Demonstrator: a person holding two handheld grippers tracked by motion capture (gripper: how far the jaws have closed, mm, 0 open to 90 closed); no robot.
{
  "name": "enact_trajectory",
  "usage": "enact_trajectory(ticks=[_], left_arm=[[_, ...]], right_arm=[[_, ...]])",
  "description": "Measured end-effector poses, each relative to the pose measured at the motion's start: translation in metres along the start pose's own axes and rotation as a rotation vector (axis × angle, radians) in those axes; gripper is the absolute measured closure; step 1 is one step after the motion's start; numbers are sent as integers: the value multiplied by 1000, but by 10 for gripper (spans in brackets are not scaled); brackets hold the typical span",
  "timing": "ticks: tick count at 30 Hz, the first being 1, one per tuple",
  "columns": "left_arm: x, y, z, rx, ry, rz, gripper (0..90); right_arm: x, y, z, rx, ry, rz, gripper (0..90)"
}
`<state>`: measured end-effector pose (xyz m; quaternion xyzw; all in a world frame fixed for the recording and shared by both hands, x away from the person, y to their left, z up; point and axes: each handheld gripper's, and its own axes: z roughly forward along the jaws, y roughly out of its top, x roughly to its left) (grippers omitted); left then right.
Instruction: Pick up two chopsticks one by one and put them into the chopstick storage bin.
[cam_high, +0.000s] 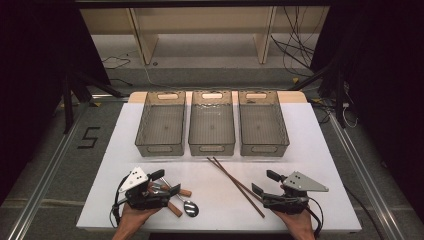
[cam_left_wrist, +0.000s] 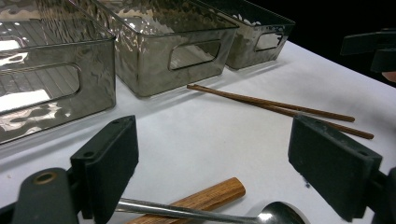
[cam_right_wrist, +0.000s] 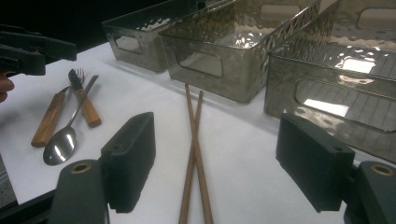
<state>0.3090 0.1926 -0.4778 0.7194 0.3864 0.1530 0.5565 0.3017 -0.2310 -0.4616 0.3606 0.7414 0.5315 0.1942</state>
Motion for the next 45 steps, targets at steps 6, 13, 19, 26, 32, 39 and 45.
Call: enact_trajectory(ticks=[6, 13, 19, 26, 32, 39, 45], left_arm=[[0, 0, 1, 5, -3, 0, 158], [0, 0, 1, 8, 0, 1, 158], [-1, 0, 2, 13, 0, 4, 158], [0, 0, 1, 9, 9, -6, 158], [0, 0, 1, 9, 10, -5, 158], [1, 0, 1, 8, 13, -4, 158], [1, 0, 0, 9, 12, -3, 158]], right_arm=[[-1, 2, 0, 15, 4, -1, 303], [-1, 9, 3, 72, 10, -28, 341], [1, 21, 6, 165, -12, -100, 358], [2, 38, 20, 319, -2, -124, 392], [2, 43, 39, 464, -5, -125, 455], [9, 42, 61, 579, -2, -153, 553], [7, 40, 72, 632, 4, -150, 613]])
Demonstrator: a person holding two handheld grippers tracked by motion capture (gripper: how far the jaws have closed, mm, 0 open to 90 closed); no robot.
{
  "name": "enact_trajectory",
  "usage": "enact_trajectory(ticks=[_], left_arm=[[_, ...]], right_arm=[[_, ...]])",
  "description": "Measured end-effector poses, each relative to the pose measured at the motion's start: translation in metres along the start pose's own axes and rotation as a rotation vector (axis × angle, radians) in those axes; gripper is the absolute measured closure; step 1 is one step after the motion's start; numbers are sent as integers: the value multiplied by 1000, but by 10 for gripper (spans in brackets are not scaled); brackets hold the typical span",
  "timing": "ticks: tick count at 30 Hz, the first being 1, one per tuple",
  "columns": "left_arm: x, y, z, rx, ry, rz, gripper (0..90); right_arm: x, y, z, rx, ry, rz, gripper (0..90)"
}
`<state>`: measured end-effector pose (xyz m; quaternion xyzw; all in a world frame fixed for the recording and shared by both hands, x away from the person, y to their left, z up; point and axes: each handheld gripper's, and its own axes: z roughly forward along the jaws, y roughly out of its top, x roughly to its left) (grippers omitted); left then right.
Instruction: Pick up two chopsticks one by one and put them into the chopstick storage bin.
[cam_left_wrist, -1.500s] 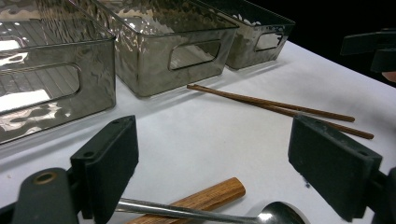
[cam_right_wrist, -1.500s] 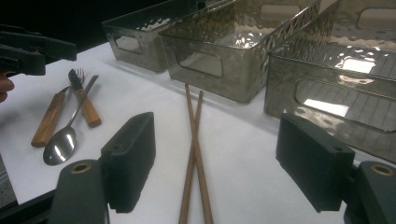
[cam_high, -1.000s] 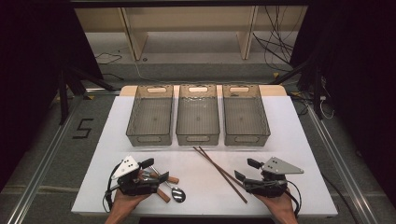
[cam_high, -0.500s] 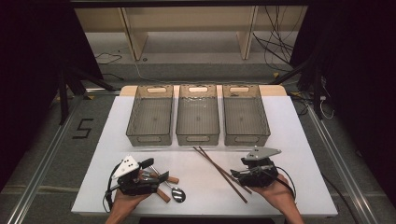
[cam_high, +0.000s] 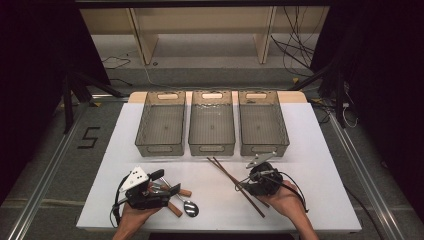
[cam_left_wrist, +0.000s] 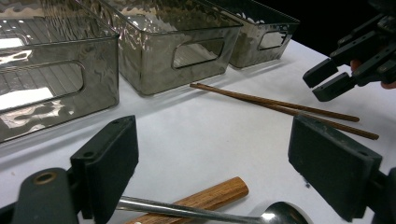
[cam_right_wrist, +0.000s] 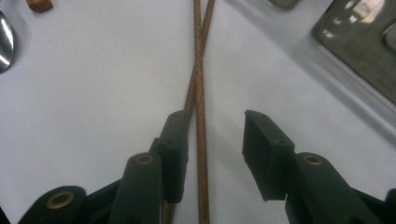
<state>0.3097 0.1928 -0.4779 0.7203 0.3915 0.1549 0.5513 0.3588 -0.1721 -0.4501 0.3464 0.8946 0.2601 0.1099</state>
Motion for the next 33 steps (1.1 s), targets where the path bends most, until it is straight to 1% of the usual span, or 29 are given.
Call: enact_trajectory(ticks=[2, 5, 8, 12, 15, 18, 22, 26, 29, 33], left_arm=[[0, 0, 0, 0, 0, -1, 158], [0, 0, 0, 0, -2, 1, 158], [0, 0, 0, 0, -2, 2, 158], [0, 0, 0, 2, -2, 2, 158], [-1, 0, 0, 2, -2, 2, 158], [-1, 0, 0, 2, -1, 2, 158], [0, 0, 0, 2, 1, 0, 158], [-1, 0, 0, 3, 0, 2, 158], [-1, 0, 0, 3, 1, 2, 158], [0, 0, 0, 3, 4, -2, 158]], right_arm=[[0, 0, 4, 20, 9, -2, 629], [2, 0, 9, 48, 12, -11, 662], [3, 1, 13, 72, 16, -9, 680], [2, 0, 16, 85, 13, -4, 719], [2, 0, 18, 91, 13, -2, 731], [3, -1, 21, 109, 17, 4, 745], [3, -2, 22, 108, 7, 4, 782], [7, -2, 23, 104, -2, -9, 839], [8, -2, 22, 103, -6, -10, 847], [8, -2, 20, 84, 3, -16, 852]])
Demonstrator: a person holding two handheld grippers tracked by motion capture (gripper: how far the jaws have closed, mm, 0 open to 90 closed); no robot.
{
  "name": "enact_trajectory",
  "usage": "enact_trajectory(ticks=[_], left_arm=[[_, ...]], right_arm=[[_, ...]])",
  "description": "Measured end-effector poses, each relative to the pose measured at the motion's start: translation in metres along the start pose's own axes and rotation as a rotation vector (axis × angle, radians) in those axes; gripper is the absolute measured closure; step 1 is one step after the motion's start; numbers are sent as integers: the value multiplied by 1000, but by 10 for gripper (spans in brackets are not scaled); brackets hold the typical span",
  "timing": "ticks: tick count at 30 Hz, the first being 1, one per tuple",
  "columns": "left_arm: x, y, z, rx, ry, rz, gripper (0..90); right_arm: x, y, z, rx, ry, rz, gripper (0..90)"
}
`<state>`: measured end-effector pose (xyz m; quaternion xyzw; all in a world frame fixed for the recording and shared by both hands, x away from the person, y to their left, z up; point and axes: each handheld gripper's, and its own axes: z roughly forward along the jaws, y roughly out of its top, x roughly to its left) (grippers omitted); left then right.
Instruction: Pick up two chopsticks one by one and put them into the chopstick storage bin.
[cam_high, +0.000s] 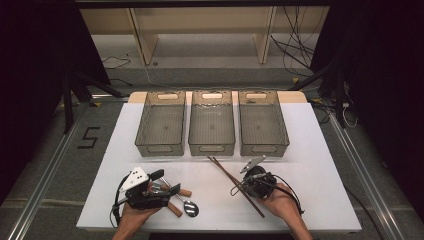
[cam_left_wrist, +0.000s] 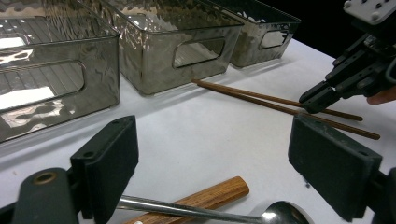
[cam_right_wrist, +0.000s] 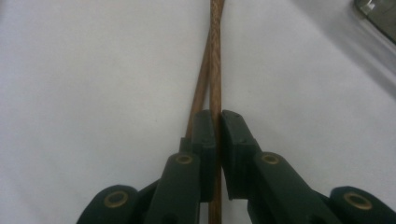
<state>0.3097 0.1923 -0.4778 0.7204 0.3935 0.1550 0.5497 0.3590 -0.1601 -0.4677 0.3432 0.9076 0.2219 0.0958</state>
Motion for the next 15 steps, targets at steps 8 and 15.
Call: enact_trajectory(ticks=[8, 15], left_arm=[[0, 0, 0, 1, 2, 2, 158], [0, 0, 1, 4, 4, -8, 158]], right_arm=[[3, 4, -18, -72, -6, -27, 852], [8, 6, -24, -137, 6, -23, 852]])
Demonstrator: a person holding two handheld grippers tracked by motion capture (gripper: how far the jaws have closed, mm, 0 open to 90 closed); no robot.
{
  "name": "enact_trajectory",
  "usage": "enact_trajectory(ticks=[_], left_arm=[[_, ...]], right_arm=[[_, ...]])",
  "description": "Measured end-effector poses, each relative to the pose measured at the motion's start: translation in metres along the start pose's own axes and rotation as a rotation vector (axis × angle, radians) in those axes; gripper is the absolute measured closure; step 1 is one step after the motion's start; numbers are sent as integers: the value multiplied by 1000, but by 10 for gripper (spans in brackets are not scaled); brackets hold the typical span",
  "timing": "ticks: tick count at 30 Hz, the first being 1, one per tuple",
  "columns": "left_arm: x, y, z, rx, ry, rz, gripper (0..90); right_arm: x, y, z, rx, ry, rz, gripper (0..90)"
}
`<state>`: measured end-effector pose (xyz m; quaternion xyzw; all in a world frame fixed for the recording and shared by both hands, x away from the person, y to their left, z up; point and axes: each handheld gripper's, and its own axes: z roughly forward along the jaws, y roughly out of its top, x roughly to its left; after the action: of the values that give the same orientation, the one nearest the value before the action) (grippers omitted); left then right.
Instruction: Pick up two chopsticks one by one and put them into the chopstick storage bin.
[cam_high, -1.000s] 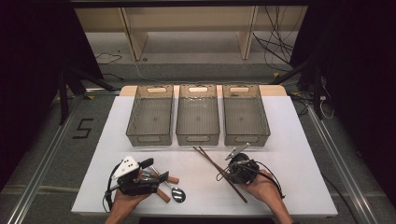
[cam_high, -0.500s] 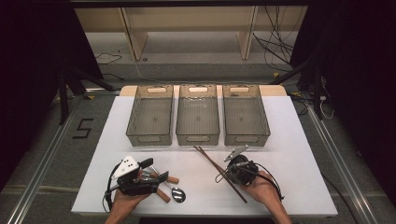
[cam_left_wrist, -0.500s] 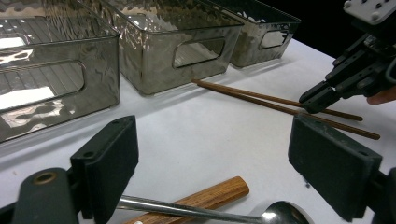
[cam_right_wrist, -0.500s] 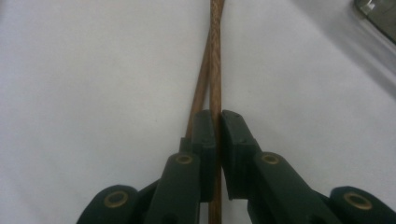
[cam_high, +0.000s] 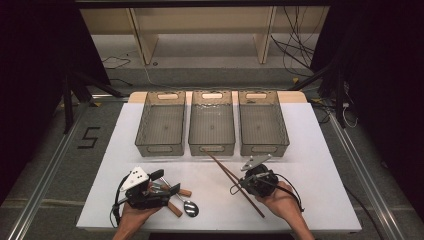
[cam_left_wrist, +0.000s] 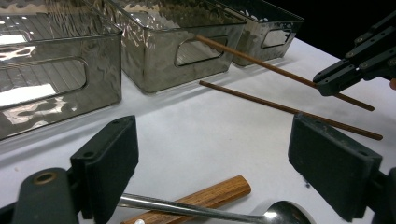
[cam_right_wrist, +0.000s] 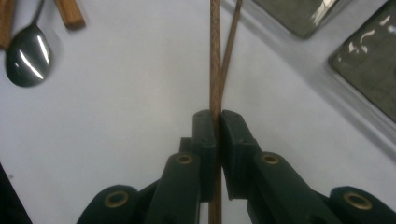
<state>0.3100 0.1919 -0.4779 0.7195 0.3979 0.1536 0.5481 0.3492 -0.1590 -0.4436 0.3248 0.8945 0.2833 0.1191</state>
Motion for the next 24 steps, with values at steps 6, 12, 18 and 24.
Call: enact_trajectory(ticks=[6, 12, 18, 24], left_arm=[[-7, 7, 3, -12, -44, -51, 159], [-18, 19, 18, 20, -96, -124, 176], [-29, 40, 38, 46, -157, -162, 203], [-36, 57, 52, 49, -201, -220, 278]], right_arm=[[7, 6, -5, -86, 7, 12, 852], [23, 18, -6, -193, 40, 20, 852], [36, 29, -6, -280, 60, 16, 852], [40, 32, -9, -348, 70, 25, 851]])
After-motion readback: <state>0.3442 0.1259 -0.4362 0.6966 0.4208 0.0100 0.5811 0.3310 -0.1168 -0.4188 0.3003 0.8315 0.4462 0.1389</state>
